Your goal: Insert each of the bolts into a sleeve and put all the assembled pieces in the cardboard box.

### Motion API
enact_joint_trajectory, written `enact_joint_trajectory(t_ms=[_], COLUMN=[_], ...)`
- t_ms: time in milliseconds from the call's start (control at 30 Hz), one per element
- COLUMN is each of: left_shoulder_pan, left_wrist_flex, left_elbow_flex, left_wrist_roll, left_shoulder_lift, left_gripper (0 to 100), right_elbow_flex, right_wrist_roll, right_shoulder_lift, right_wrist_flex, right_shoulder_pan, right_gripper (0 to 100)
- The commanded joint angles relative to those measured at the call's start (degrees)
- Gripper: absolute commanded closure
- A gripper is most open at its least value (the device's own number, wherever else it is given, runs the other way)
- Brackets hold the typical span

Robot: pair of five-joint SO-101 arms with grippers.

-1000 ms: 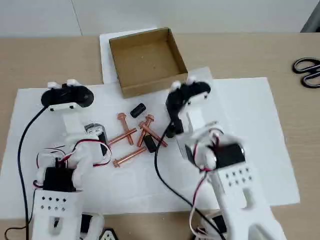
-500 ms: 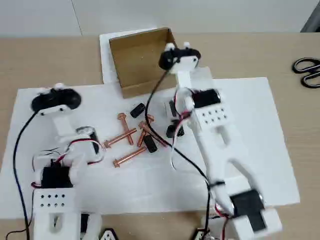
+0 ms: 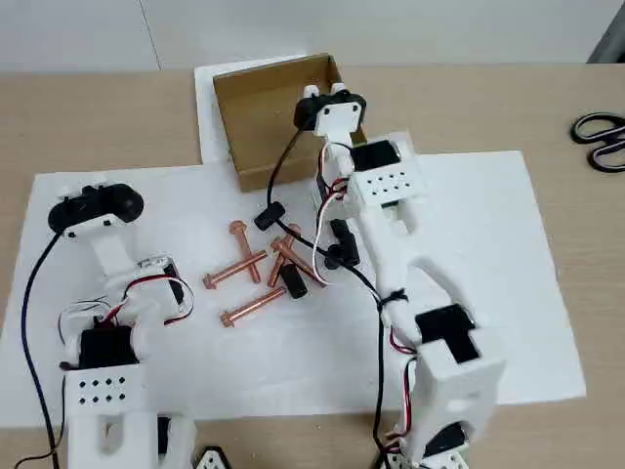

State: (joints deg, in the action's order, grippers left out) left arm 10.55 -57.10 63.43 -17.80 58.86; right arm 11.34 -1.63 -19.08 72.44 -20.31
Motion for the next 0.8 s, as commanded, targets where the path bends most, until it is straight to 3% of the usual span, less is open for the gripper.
enact_joint_trajectory(t_ms=[0,233,767], left_shoulder_pan=[0.09,0.09,0.09], left_wrist_flex=[1.32,1.32,1.32], left_elbow_flex=[-0.4,-0.4,-0.4], left_wrist_roll=[-0.26,-0.26,-0.26], left_shoulder_lift=[-0.09,-0.09,-0.09], left_gripper=[99,99,99], right_elbow_flex=[6.77,15.3,20.13], right_wrist_roll=[0.79,0.53,0.26], right_shoulder_lift=[-2.95,-11.65,-20.53], right_wrist_flex=[1.01,4.88,5.67], right_shoulder_pan=[1.45,1.89,1.36], right_gripper=[97.0,81.9,81.9])
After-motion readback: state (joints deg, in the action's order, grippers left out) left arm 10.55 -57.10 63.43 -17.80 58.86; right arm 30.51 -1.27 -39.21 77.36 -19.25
